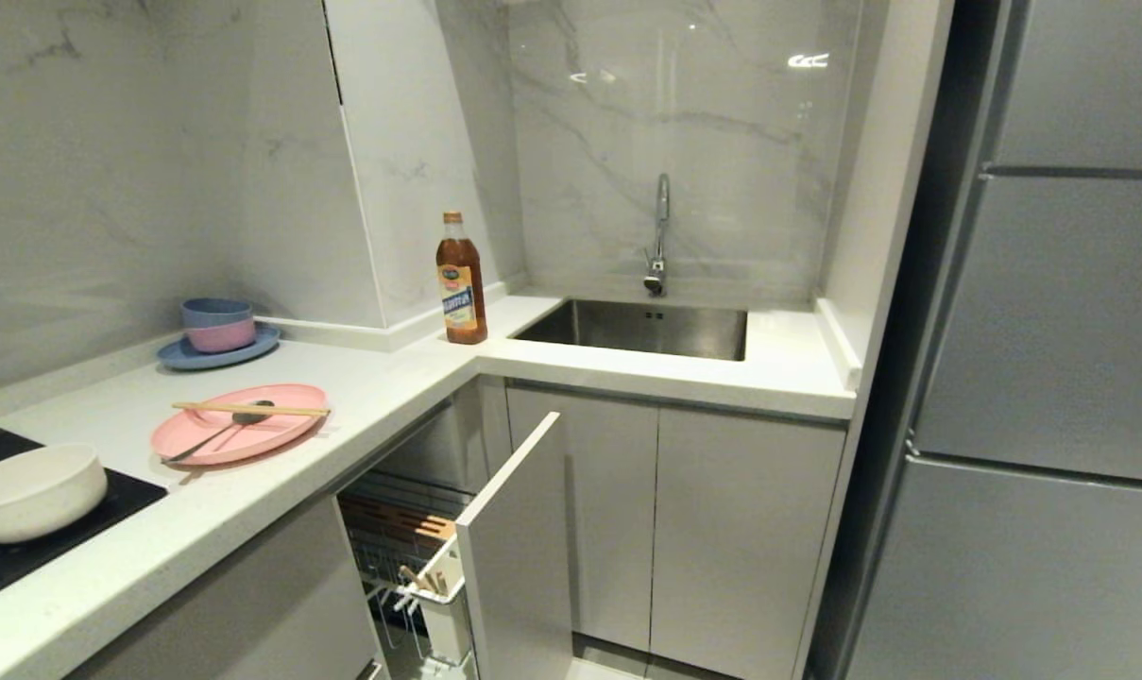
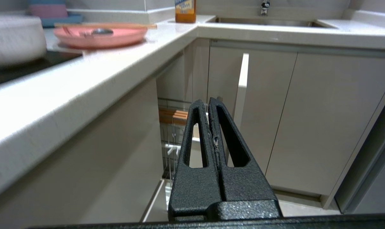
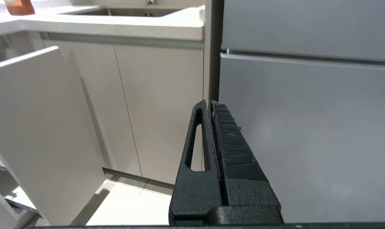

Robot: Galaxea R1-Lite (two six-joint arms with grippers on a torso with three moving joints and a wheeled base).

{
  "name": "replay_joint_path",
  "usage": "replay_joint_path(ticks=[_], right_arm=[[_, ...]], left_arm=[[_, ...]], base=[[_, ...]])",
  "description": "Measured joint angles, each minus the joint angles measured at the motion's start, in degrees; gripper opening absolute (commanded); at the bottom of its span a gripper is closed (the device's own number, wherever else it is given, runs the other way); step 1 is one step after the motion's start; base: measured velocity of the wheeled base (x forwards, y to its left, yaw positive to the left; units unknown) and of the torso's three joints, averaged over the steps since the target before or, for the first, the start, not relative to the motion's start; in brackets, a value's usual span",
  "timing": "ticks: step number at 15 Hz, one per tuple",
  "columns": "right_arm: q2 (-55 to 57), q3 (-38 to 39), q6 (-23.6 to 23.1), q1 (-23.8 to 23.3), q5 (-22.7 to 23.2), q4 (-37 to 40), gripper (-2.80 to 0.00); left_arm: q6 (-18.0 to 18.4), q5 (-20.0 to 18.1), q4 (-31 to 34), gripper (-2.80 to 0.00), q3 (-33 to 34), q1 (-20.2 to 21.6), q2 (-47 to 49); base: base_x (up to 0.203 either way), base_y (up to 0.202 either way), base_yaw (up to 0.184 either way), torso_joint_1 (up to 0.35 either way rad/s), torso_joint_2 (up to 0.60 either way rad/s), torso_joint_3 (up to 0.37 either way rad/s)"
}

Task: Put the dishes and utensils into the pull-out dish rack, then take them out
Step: Open the cupboard

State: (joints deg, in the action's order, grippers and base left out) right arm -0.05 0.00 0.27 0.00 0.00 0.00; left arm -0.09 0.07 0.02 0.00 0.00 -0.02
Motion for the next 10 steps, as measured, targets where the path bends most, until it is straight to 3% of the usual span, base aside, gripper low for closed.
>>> replay_joint_path(ticks=[10], right_arm=[[0.0,0.0,-0.01,0.0,0.0,0.02,-2.8]], left_arm=[[0.02,0.0,0.0,-2.8,0.0,0.0,0.0]], base=[[0.0,0.0,0.0,-0.165,0.44,0.282]])
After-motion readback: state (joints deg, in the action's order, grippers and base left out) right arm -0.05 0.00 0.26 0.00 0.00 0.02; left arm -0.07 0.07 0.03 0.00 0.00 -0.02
